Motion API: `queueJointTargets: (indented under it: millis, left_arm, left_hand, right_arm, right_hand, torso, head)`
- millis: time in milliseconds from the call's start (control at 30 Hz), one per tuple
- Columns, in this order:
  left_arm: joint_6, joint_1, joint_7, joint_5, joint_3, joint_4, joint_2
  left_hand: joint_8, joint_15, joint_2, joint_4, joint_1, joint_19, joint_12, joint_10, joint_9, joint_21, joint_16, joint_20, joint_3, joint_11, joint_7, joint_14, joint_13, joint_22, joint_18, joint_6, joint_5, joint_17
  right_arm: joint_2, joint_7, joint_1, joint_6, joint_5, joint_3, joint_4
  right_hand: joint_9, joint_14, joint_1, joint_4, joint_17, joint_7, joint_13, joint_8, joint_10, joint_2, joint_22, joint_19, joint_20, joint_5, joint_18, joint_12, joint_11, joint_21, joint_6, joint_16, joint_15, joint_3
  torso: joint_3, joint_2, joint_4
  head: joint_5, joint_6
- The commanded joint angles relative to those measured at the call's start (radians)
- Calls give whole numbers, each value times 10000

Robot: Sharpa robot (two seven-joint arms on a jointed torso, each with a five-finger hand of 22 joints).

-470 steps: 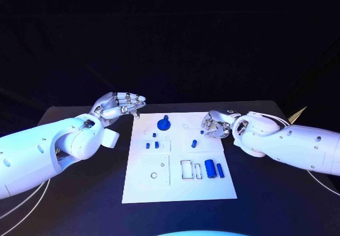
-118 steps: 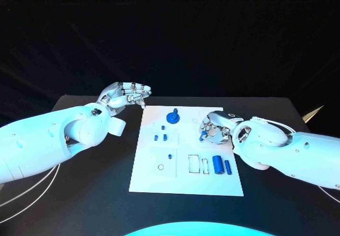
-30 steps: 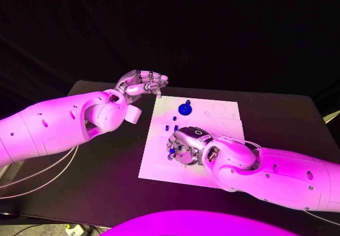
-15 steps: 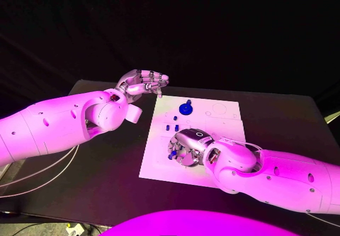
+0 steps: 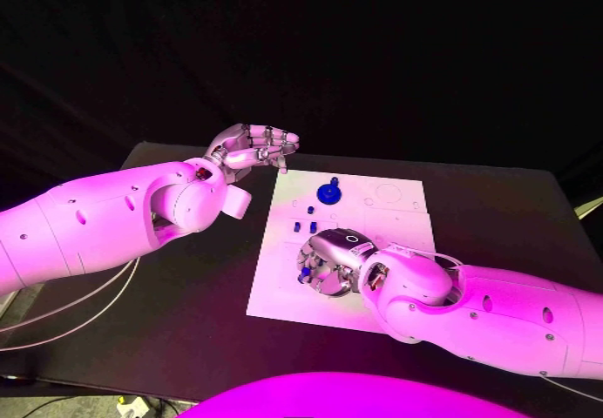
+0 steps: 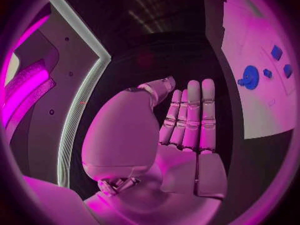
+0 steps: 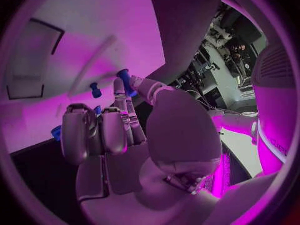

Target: Assemble the parts on the task board

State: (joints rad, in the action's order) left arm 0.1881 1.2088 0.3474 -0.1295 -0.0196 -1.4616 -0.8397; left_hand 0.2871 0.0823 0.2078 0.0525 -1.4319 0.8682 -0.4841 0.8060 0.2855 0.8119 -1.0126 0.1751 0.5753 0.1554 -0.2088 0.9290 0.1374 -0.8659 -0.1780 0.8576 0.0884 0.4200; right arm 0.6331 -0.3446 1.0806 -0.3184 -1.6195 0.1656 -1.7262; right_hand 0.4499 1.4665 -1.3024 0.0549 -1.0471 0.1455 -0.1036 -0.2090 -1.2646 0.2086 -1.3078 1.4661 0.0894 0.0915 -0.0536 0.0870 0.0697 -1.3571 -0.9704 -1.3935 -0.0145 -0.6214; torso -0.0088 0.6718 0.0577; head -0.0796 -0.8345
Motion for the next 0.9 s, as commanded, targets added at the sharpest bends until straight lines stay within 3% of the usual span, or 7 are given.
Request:
queueJointTargets:
  millis: [33, 233, 533, 700, 900]
  left_arm:
    - [-146, 5, 96, 55, 9, -24, 11]
    - [-151, 6, 87, 55, 9, -23, 7]
    - [-155, 6, 77, 55, 9, -21, 0]
    - [-158, 6, 72, 55, 9, -20, -7]
    - [-162, 6, 70, 55, 9, -16, -26]
  left_hand:
    - [67, -6, -93, -21, 19, -41, -67, -59, 11, 0, 65, 0, -23, -8, 39, -79, -4, -11, -56, 28, 60, -15]
    - [67, -6, -93, -21, 19, -41, -67, -59, 11, 0, 65, 0, -23, -8, 39, -79, -4, -11, -56, 28, 60, -15]
    - [78, -7, -102, -23, 18, -41, -81, -78, 13, -1, 66, -1, -18, -7, 36, -82, -7, -14, -56, 23, 60, -18]
    - [78, -7, -102, -23, 18, -41, -81, -78, 13, -1, 66, -1, -18, -7, 36, -82, -7, -14, -56, 23, 60, -18]
    - [78, -7, -102, -23, 18, -41, -81, -78, 13, -1, 66, -1, -18, -7, 36, -82, -7, -14, -56, 23, 60, -18]
  right_arm:
    - [-36, -83, -31, 496, -172, 20, 16]
    - [-40, -89, -31, 396, -185, 21, 26]
    - [-5, -59, -31, 133, -204, 22, -9]
    - [147, -7, -30, -351, -202, 21, -121]
    - [646, 301, 44, -1283, 91, -19, -477]
  right_hand:
    - [-106, 115, 154, 55, 11, -43, -7, 234, 139, 303, -956, 77, 29, -177, -4, 38, 15, 58, 335, -41, 53, 166]
    - [-217, 110, 275, 77, 22, -83, -106, 562, 177, 496, -946, 70, -28, -277, -13, 102, -83, 97, 838, -34, -27, 333]
    - [-250, 105, 292, 92, 52, -111, -147, 672, 196, 522, -951, 75, -47, -279, -11, 128, -101, 101, 1015, -21, -43, 411]
    - [-285, 108, 322, 132, 65, -149, -217, 796, 154, 542, -979, 96, -71, -278, -3, 202, -134, 76, 1211, -15, -71, 553]
    - [-313, 145, 314, 228, -38, -211, -401, 938, 12, 548, -1087, 166, -133, -274, 28, 440, -218, -45, 1414, -59, -140, 1030]
  torso:
    - [-1, 0, 9]
    - [0, 0, 4]
    - [8, 2, 4]
    - [6, -4, 3]
    - [4, -17, -14]
  head:
    - [7, -7]
    - [16, 2]
    - [35, 34]
    - [64, 69]
    - [135, 187]
